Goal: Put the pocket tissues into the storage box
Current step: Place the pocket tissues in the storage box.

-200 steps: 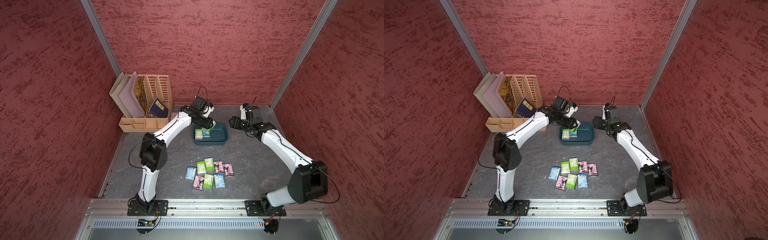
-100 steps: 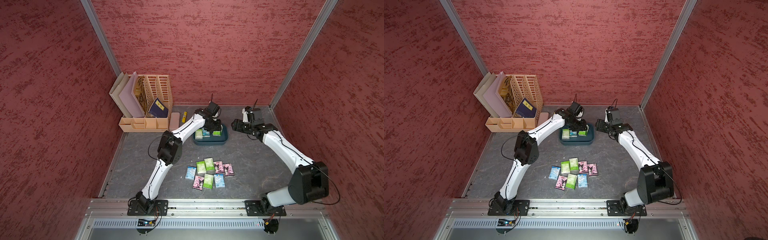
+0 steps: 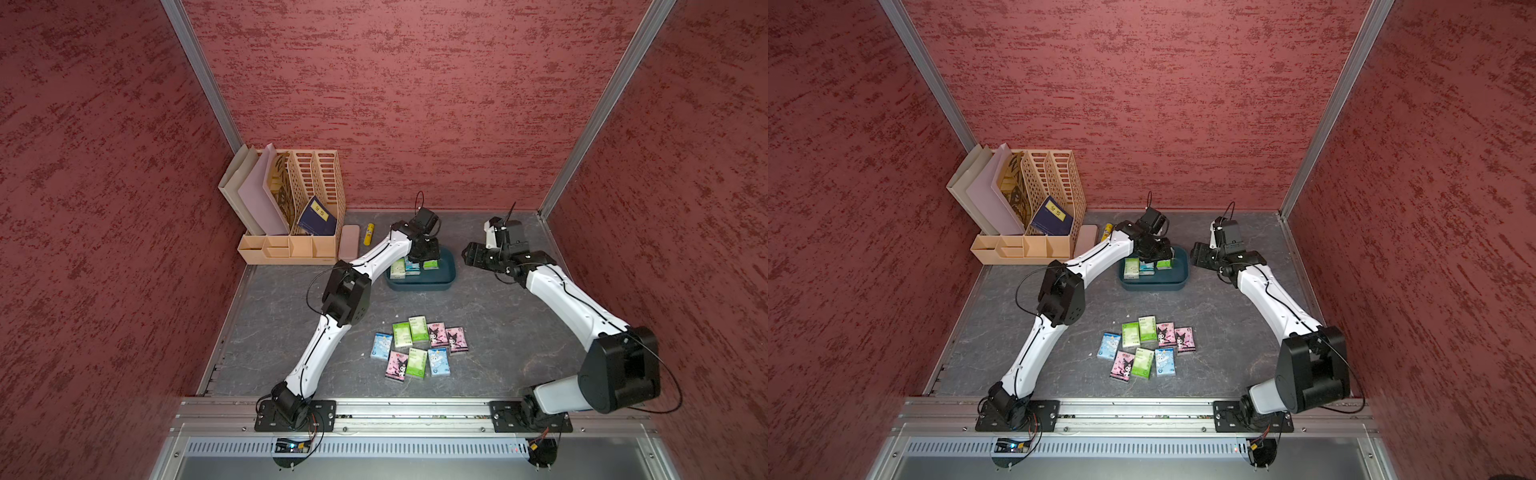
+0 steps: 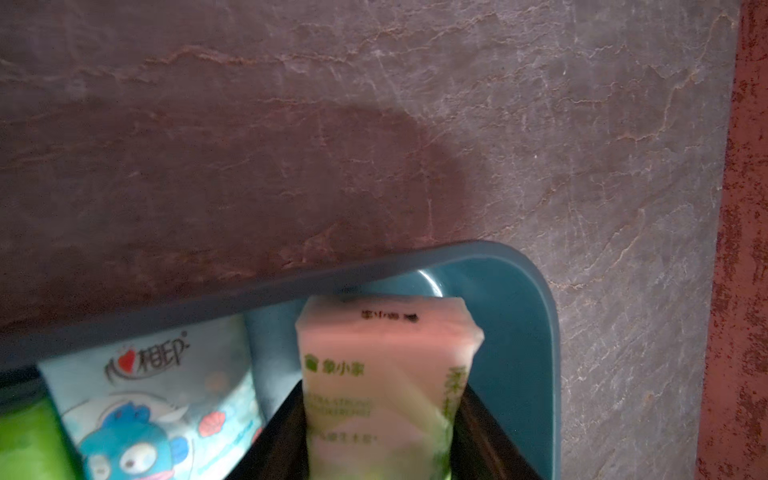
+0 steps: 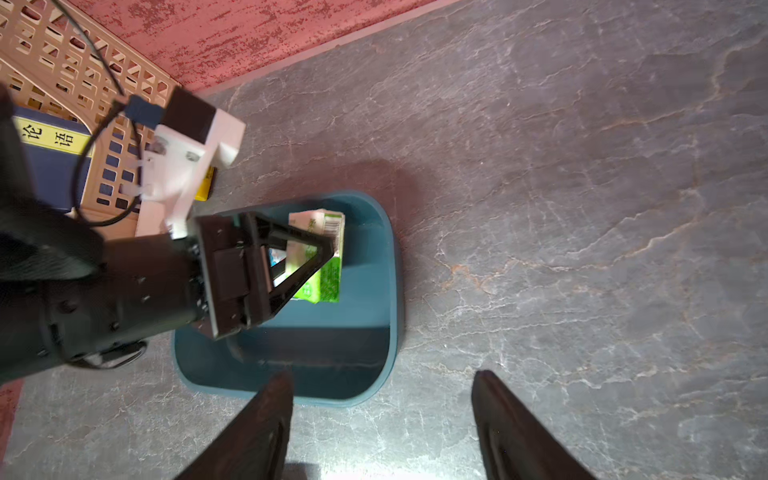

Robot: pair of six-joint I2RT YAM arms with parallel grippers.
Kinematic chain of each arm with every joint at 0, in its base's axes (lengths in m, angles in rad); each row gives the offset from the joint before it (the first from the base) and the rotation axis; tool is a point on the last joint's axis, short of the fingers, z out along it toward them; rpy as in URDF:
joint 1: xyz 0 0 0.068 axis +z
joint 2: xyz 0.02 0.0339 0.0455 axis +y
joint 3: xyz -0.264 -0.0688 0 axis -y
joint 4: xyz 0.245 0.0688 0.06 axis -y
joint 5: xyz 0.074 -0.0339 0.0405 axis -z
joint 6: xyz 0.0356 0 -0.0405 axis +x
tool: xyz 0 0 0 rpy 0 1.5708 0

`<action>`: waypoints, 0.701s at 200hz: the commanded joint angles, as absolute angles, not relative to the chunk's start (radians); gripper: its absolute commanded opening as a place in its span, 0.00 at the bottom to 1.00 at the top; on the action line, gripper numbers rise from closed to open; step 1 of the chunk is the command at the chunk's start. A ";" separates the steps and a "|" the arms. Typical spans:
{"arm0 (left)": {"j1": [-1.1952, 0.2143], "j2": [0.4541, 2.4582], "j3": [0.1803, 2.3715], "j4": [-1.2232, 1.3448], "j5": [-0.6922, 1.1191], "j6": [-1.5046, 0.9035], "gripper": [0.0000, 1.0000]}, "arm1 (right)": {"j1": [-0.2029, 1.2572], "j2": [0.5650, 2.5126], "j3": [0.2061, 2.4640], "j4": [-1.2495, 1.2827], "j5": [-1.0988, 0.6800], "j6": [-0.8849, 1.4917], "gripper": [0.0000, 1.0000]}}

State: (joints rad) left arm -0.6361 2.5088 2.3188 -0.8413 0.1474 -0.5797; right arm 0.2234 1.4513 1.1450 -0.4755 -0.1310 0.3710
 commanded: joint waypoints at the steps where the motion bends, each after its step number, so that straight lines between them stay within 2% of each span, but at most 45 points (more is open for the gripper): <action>1: -0.624 2.531 2.348 -0.814 0.126 -0.596 0.53 | 0.215 1.429 1.130 -0.451 -0.155 0.381 0.72; 19: -0.617 2.538 2.347 -0.813 0.132 -0.598 0.54 | 0.214 1.431 1.125 -0.449 -0.160 0.376 0.72; 32: -0.616 2.541 2.347 -0.815 0.133 -0.598 0.60 | 0.215 1.437 1.124 -0.450 -0.160 0.374 0.72; 53: -0.617 2.539 2.337 -0.813 0.131 -0.596 0.63 | 0.214 1.446 1.126 -0.449 -0.163 0.370 0.72; 60: -0.617 2.536 2.330 -0.810 0.129 -0.594 0.68 | 0.215 1.449 1.126 -0.448 -0.164 0.371 0.72; 80: -0.612 2.504 2.278 -0.772 0.127 -0.592 1.00 | 0.215 1.451 1.128 -0.449 -0.164 0.371 0.72; 140: -0.578 2.204 1.915 -0.378 0.183 -0.571 1.00 | 0.243 1.487 1.166 -0.474 -0.160 0.347 0.68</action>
